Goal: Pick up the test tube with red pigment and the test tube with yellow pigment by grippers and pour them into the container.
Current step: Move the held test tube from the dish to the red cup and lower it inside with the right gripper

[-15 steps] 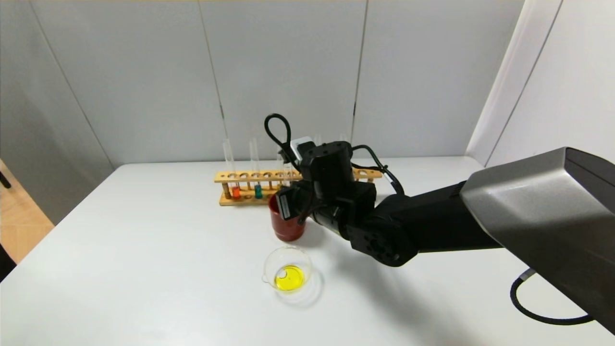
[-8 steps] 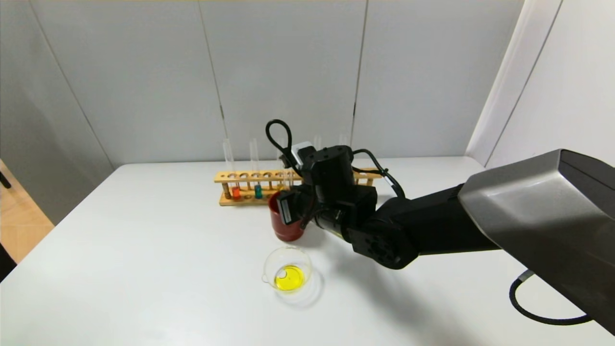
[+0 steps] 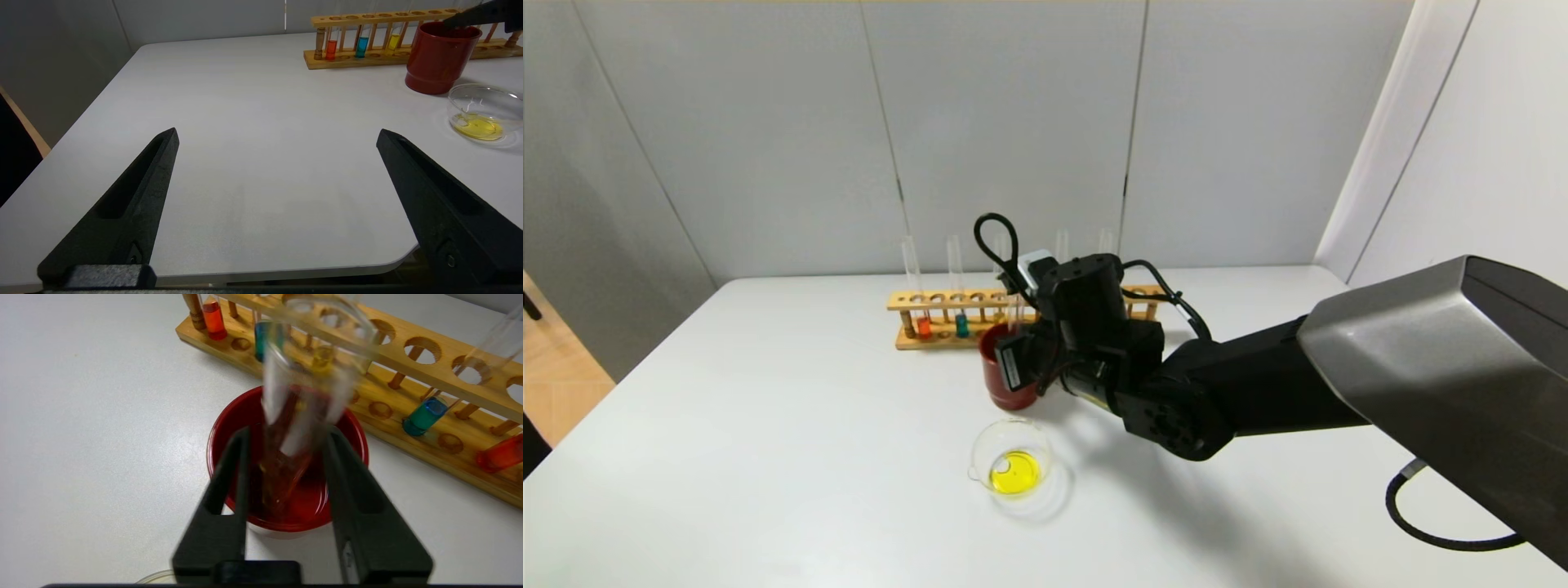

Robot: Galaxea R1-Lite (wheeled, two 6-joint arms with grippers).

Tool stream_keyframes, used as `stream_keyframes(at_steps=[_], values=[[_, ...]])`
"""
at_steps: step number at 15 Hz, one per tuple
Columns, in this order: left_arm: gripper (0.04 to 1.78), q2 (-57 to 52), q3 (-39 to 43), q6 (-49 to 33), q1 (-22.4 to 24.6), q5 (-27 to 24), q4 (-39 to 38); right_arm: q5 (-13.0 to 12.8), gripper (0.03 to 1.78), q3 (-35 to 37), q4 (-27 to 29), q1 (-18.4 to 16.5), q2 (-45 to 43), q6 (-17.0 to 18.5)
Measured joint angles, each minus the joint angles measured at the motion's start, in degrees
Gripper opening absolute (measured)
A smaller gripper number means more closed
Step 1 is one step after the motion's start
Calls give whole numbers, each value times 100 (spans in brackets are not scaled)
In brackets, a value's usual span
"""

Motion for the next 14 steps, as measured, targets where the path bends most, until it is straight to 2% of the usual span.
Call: stream_keyframes(at_steps=[4,7,9,14], values=[[171,0,0,0,-5,0,0,9,134,-4,-16,-6,-5,9],[171,0,0,0,0,-2,0,9,165,-26,-20,-9,-16,12],[171,0,0,0,-2,0,-2,2,173,-67,-22,-24,-38,17],[171,0,0,-2,-2,0,0,-24,173,-246,-29,-61,-260,-38]])
